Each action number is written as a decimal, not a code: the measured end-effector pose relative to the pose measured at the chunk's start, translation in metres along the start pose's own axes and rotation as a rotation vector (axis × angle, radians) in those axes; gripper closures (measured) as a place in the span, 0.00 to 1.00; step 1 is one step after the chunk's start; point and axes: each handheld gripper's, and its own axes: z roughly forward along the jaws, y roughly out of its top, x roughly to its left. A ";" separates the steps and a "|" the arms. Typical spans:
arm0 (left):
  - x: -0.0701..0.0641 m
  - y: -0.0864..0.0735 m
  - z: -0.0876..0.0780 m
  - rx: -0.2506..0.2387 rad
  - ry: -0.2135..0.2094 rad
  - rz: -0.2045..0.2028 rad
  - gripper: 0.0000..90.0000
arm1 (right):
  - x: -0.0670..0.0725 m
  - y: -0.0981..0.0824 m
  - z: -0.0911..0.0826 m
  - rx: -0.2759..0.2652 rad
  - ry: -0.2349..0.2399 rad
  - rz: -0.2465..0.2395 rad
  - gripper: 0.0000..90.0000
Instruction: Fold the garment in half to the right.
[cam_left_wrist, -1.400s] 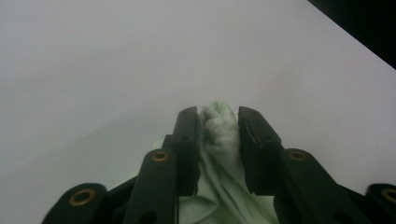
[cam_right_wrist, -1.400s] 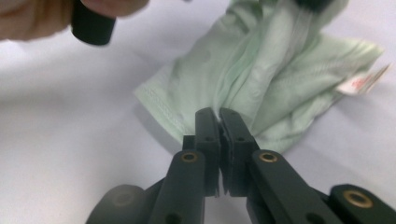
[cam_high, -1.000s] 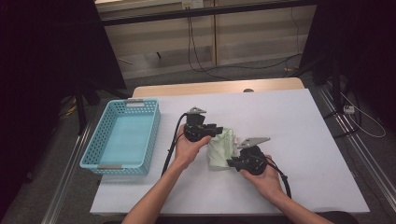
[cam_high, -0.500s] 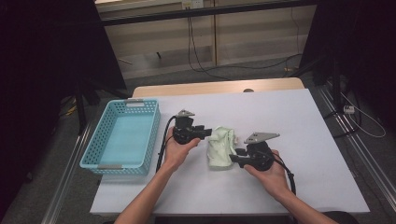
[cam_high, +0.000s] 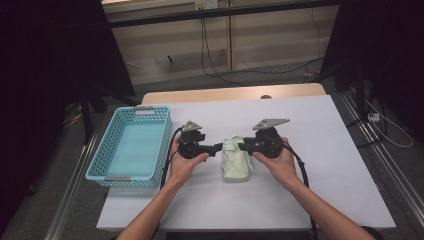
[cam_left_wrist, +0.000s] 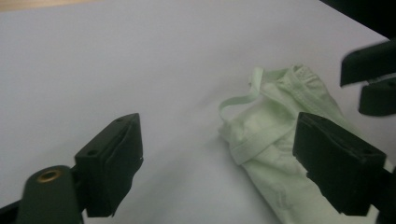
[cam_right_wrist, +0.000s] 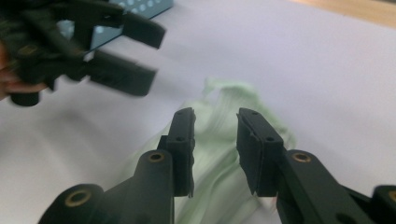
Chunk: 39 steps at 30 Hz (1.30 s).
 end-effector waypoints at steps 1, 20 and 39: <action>0.000 -0.001 0.000 0.003 0.003 0.001 0.15 | -0.002 0.004 0.004 0.002 0.001 0.002 0.74; 0.005 -0.005 0.008 0.021 0.028 -0.005 0.12 | -0.018 0.035 0.061 0.109 0.025 -0.017 0.59; 0.000 -0.003 0.014 0.013 0.048 0.003 0.14 | -0.015 0.029 0.049 0.120 0.029 -0.035 0.93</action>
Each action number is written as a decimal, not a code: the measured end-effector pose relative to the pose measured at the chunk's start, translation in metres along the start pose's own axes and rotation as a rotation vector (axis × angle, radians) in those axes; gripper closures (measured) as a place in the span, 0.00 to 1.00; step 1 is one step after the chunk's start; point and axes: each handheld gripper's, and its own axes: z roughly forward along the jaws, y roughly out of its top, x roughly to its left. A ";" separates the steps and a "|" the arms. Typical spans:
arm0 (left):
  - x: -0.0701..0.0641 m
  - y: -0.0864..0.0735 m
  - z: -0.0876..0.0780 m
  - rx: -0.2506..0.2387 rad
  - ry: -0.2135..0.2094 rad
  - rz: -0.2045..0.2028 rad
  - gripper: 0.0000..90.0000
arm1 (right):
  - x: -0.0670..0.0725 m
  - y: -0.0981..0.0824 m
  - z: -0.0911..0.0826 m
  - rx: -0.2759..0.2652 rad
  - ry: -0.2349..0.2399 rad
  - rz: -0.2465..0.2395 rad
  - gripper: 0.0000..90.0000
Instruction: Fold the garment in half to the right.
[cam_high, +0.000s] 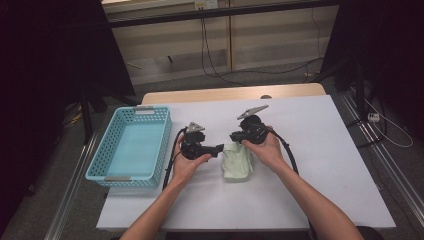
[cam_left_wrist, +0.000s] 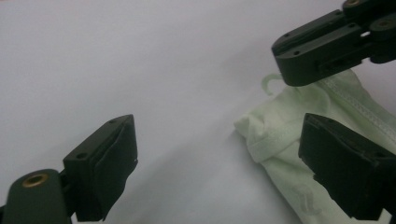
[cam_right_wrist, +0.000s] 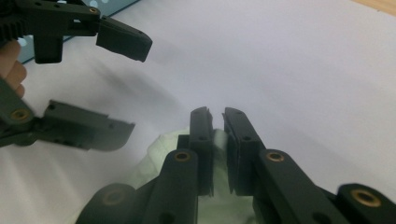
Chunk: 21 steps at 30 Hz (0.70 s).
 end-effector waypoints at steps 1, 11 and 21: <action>-0.001 0.001 0.001 -0.007 0.003 -0.006 0.14 | 0.000 -0.001 -0.003 -0.007 -0.002 0.001 0.93; -0.009 0.007 0.014 0.007 0.009 -0.001 0.18 | -0.004 -0.020 -0.023 -0.039 -0.005 0.012 0.92; -0.010 0.005 0.019 0.021 0.018 0.011 0.18 | -0.005 -0.039 -0.033 -0.026 -0.010 0.009 0.88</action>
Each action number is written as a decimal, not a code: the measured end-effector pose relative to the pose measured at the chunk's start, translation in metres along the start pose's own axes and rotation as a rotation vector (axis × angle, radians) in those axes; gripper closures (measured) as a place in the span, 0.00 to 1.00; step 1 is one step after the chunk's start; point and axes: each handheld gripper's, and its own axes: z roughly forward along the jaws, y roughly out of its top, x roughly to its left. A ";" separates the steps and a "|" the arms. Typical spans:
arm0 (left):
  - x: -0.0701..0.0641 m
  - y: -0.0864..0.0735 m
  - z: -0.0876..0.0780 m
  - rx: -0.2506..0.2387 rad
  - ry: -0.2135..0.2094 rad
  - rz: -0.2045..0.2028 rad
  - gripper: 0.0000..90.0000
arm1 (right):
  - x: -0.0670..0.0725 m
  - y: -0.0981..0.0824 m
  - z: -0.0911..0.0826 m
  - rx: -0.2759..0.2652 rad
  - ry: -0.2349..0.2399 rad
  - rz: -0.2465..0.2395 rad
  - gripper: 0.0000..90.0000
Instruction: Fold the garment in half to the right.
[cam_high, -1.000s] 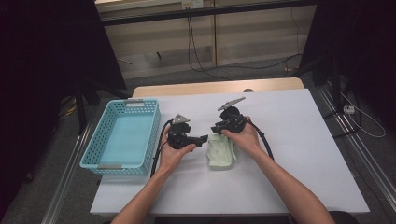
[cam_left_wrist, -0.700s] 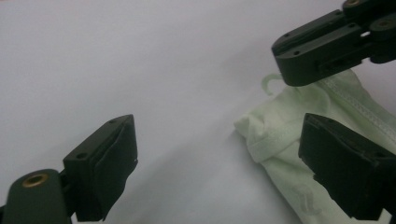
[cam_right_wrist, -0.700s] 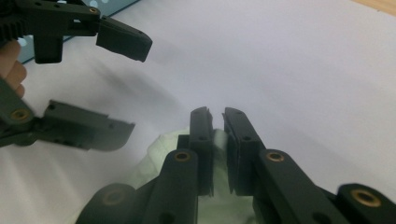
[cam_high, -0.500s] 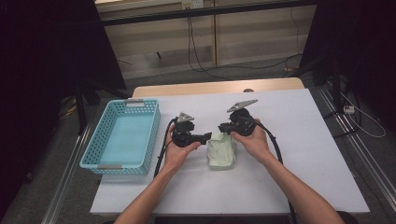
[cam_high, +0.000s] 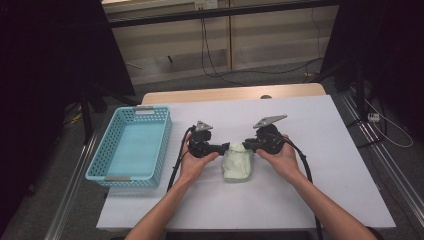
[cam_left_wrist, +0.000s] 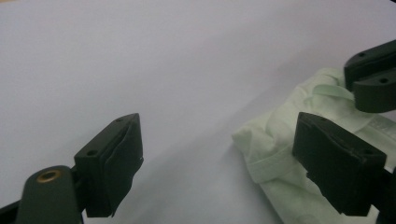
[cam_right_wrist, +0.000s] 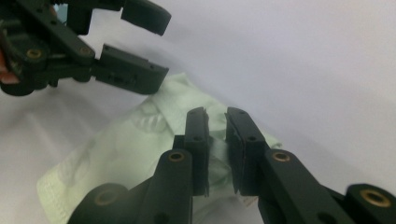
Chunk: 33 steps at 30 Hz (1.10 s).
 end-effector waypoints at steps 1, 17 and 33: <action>0.001 0.000 0.001 0.003 0.001 -0.001 0.18 | 0.000 -0.001 -0.001 0.002 0.001 0.000 0.87; -0.001 -0.001 -0.004 0.011 -0.015 0.017 0.13 | -0.001 -0.027 0.007 0.049 0.025 0.021 0.78; 0.007 0.001 -0.013 -0.006 -0.042 -0.013 0.08 | 0.001 -0.027 0.008 0.019 0.045 0.006 0.58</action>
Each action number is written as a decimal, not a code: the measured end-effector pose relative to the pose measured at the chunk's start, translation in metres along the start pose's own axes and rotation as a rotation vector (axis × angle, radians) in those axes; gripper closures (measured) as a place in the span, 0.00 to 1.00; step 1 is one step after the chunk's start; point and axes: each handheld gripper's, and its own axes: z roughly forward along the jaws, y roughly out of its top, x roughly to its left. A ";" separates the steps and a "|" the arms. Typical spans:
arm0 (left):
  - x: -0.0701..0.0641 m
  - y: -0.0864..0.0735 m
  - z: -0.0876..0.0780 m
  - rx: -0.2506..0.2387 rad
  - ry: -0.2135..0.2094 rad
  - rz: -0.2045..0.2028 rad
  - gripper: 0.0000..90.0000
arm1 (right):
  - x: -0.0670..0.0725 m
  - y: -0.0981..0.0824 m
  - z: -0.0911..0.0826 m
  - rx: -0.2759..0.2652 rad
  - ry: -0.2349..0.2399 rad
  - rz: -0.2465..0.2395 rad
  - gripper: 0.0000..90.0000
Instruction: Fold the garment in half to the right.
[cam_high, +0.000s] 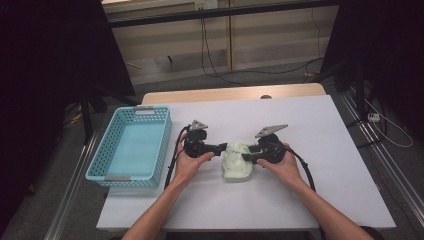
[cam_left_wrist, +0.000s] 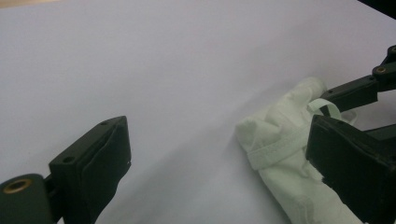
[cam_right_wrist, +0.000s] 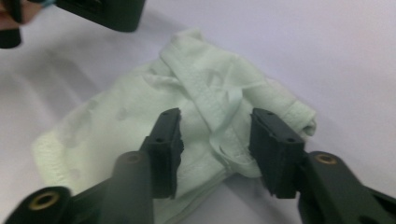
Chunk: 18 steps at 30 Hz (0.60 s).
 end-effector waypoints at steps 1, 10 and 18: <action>0.000 0.000 0.000 -0.001 0.001 0.001 0.08 | 0.000 0.001 -0.002 -0.008 0.009 -0.001 0.56; 0.000 0.001 -0.001 -0.019 0.018 0.016 0.10 | 0.006 0.003 -0.023 -0.067 0.020 -0.014 0.47; -0.002 0.001 0.002 -0.004 0.008 0.026 0.10 | 0.022 -0.007 -0.028 -0.060 0.049 -0.054 0.43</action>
